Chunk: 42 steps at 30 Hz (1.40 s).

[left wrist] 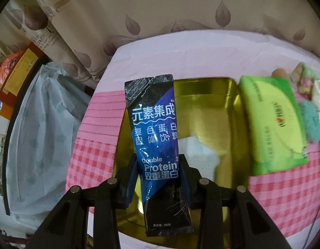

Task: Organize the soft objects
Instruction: 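Carry the protein pouch with the left gripper into the gold tin tray and release, then carry the white towel with the right gripper into the tray and release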

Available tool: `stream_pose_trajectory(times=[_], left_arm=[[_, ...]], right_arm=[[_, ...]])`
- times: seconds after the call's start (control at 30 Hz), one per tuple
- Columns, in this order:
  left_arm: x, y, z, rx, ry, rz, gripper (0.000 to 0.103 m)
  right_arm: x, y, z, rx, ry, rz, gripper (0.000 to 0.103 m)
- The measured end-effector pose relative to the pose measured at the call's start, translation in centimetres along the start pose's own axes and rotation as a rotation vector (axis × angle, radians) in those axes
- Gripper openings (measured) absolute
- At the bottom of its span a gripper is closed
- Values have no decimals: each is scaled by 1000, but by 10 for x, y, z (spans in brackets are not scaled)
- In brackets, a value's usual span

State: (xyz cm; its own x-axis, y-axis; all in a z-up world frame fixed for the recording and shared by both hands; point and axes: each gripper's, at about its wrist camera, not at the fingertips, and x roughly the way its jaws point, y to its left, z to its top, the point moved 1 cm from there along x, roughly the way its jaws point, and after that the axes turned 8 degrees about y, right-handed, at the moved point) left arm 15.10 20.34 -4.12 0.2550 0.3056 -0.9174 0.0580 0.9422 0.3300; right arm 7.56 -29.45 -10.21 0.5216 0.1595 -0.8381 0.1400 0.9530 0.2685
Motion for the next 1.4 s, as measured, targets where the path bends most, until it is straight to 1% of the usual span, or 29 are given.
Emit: stream_pose_trajectory(times=[0.07,0.17,0.53,0.67,0.73,0.9,1.0,1.13,1.27,1.4], left_arm=[[9,2,1,12,19,20,37],[16,3,-1,22,26,29,37],[40,20,-4,10,69,43,40],[42,25,-5,0,79,28,40],[38,28,-6,-10,65,37,40],[25,37,-11,-55,35,21,40],[12,36,-19,-83,-5,25,40],[-6,24,-34,-120,-63,7,40],[-21,1,-51,-113,-122,2,40],[-25,-12,-65,-134,-136,-55,40]], right_arm=[[0,0,0,0,0,0,41],[0,0,0,0,0,0,41],[2,1,-1,-16,4,-15,43],[1,1,-1,-19,4,-19,43],[1,1,-1,-20,5,-21,44],[1,2,-2,-31,8,-35,45],[0,0,-3,-36,9,-42,45],[-1,1,-4,-47,12,-53,48],[-1,5,-6,-68,17,-73,49],[-3,7,-7,-77,19,-88,49]])
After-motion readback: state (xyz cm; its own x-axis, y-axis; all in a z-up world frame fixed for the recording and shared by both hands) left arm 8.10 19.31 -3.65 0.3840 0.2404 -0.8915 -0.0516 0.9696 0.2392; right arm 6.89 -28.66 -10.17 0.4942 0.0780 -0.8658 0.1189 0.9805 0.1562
